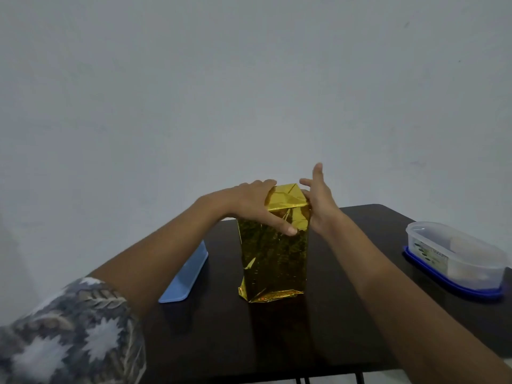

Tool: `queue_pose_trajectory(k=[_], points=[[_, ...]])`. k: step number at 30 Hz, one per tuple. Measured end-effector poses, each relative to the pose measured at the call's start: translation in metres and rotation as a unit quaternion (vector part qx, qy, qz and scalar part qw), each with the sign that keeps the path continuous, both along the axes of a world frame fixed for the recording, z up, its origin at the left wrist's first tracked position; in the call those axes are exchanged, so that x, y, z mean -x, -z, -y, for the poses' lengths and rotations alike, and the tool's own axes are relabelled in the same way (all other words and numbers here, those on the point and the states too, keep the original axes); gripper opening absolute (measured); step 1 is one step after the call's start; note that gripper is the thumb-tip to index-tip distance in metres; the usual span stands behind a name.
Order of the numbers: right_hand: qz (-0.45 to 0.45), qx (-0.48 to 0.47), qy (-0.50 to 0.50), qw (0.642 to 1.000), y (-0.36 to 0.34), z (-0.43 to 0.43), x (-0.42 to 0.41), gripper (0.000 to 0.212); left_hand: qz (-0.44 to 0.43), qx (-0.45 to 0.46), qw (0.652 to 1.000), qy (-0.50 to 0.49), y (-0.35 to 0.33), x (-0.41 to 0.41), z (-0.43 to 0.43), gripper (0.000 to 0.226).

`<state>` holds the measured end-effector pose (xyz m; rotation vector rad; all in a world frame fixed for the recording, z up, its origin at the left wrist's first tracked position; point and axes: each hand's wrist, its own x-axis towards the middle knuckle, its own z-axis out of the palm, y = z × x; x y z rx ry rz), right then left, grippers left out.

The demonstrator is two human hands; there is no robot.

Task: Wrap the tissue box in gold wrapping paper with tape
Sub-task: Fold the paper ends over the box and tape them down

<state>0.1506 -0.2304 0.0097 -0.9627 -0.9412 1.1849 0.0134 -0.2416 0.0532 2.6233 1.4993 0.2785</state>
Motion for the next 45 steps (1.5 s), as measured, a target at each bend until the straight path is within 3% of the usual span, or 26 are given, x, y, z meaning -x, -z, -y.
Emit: queue_pose_trajectory(k=[2,3,5,6,7,9,12,13,15,17,19,21,23,24,26,29,31,32,33,35,37,38,41,43,45], points=[[0.022,0.005,0.014,1.000,0.004,0.000,-0.014,0.069,-0.006,-0.034,0.999,0.000,0.000,0.000,-0.011,0.081],[0.036,0.008,0.030,0.999,0.007,-0.002,-0.022,0.069,0.034,-0.025,0.999,-0.005,-0.001,0.007,-0.019,0.079],[0.039,0.008,0.097,0.995,0.014,-0.009,-0.041,0.067,0.224,0.014,0.974,-0.024,0.002,0.031,-0.035,0.079],[0.031,0.000,0.147,0.989,0.018,-0.012,-0.051,0.065,0.353,0.042,0.934,-0.037,0.008,0.042,-0.040,0.080],[0.023,-0.014,0.197,0.980,0.022,-0.014,-0.059,0.063,0.486,0.087,0.868,-0.045,0.020,0.052,-0.046,0.076],[0.020,-0.035,0.258,0.965,0.029,-0.015,-0.065,0.066,0.697,0.187,0.691,-0.033,0.058,0.051,-0.047,0.050],[-0.019,-0.032,0.174,0.984,0.043,-0.013,-0.046,0.095,0.836,0.251,0.486,-0.046,0.109,0.027,-0.044,0.047],[-0.022,-0.027,0.116,0.993,0.049,-0.013,-0.034,0.107,0.856,0.269,0.438,-0.051,0.121,0.017,-0.045,0.048],[0.021,-0.034,0.013,0.999,0.055,-0.014,-0.012,0.119,0.860,0.295,0.415,-0.041,0.137,-0.007,-0.040,0.054],[0.035,-0.052,-0.012,0.998,0.059,-0.021,0.001,0.111,0.842,0.324,0.431,-0.026,0.154,-0.025,-0.033,0.064],[0.022,-0.061,0.031,0.997,0.057,-0.027,0.003,0.086,0.807,0.352,0.474,-0.036,0.163,-0.029,-0.027,0.065],[0.048,-0.070,0.067,0.994,0.060,-0.031,-0.005,0.075,0.755,0.325,0.562,-0.093,0.165,-0.019,-0.032,0.072],[0.101,-0.080,0.075,0.989,0.068,-0.033,-0.018,0.082,0.693,0.211,0.670,-0.164,0.153,-0.002,-0.040,0.093],[0.128,-0.087,0.073,0.985,0.074,-0.031,-0.025,0.083,0.669,0.124,0.713,-0.168,0.138,0.004,-0.043,0.092],[0.165,-0.099,0.035,0.981,0.086,-0.025,-0.032,0.086,0.603,-0.024,0.790,-0.103,0.097,0.017,-0.050,0.086],[0.186,-0.113,-0.011,0.976,0.101,-0.021,-0.036,0.099,0.373,-0.086,0.923,0.031,0.025,0.018,-0.051,0.093],[0.180,-0.121,-0.024,0.976,0.104,-0.019,-0.033,0.100,0.160,-0.078,0.981,0.073,-0.006,0.012,-0.047,0.066],[0.179,-0.123,-0.029,0.976,0.104,-0.018,-0.033,0.103,0.094,-0.075,0.989,0.083,-0.017,0.010,-0.046,0.047],[0.180,-0.122,-0.033,0.975,0.104,-0.016,-0.033,0.106,0.081,-0.072,0.990,0.089,-0.030,0.008,-0.044,0.032],[0.182,-0.123,-0.038,0.975,0.105,-0.016,-0.033,0.112,0.185,-0.058,0.977,0.087,-0.055,0.009,-0.036,0.019],[0.183,-0.124,-0.041,0.974,0.107,-0.016,-0.036,0.118,0.304,-0.053,0.949,0.071,-0.071,0.005,-0.029,0.029],[0.188,-0.123,-0.043,0.974,0.107,-0.016,-0.037,0.117,0.305,-0.046,0.950,0.044,-0.075,-0.002,-0.026,0.041],[0.201,-0.128,-0.057,0.970,0.105,-0.018,-0.035,0.087,0.140,-0.018,0.989,-0.050,-0.065,-0.037,-0.022,0.064],[0.201,-0.128,-0.057,0.970,0.105,-0.019,-0.033,0.076,0.024,-0.049,0.996,-0.075,-0.051,-0.061,-0.028,0.057],[0.201,-0.126,-0.057,0.970,0.107,-0.021,-0.033,0.083,0.006,-0.090,0.994,-0.066,-0.043,-0.075,-0.036,0.044]])
